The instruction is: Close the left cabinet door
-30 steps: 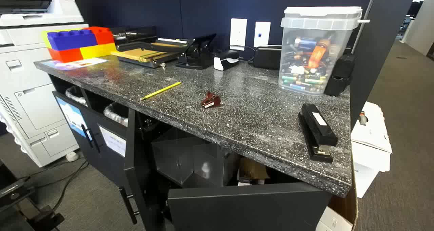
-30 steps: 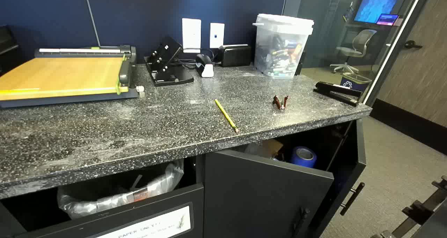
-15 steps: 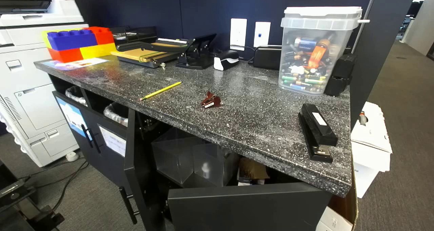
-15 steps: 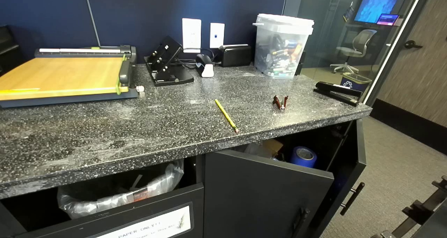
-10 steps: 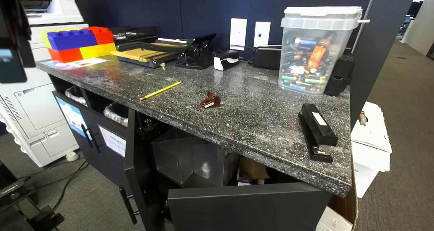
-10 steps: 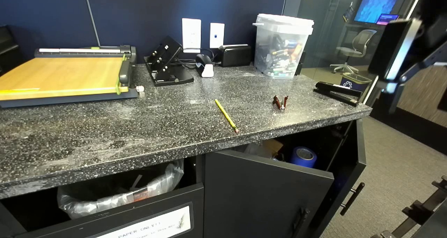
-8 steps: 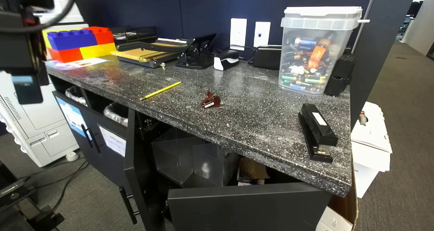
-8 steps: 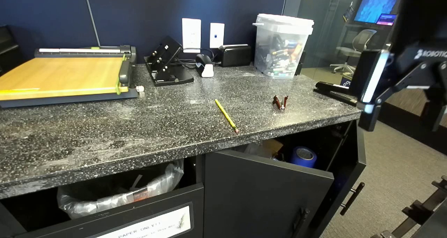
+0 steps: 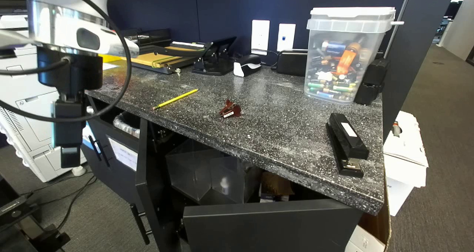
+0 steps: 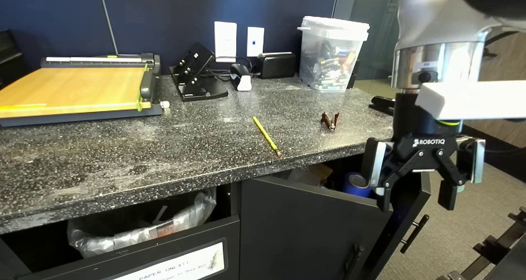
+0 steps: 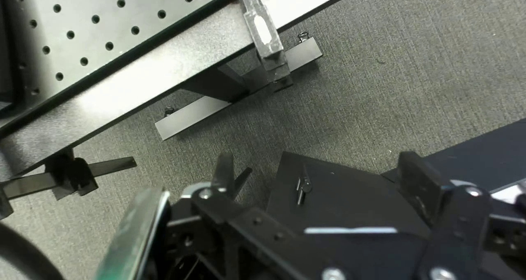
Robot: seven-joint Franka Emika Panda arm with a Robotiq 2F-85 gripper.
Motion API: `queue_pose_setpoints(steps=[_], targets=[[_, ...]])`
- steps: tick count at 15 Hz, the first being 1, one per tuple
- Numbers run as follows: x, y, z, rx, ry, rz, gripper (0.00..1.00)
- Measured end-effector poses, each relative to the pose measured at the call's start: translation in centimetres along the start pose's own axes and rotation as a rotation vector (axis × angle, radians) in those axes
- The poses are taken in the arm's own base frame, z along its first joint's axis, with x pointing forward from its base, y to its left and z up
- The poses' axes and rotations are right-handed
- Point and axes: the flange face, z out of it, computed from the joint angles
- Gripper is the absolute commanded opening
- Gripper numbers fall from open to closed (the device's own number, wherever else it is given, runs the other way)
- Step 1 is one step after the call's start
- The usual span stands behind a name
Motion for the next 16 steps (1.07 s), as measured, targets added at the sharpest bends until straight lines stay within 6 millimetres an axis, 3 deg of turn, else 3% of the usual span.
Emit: queue_pose_setpoints(steps=[10, 16], targets=[[5.6, -4.4, 5.9, 0.067, 0.06, 0.026, 1.0], [9.2, -5.4, 6.0, 0.121, 0.189, 0.049, 1.0]])
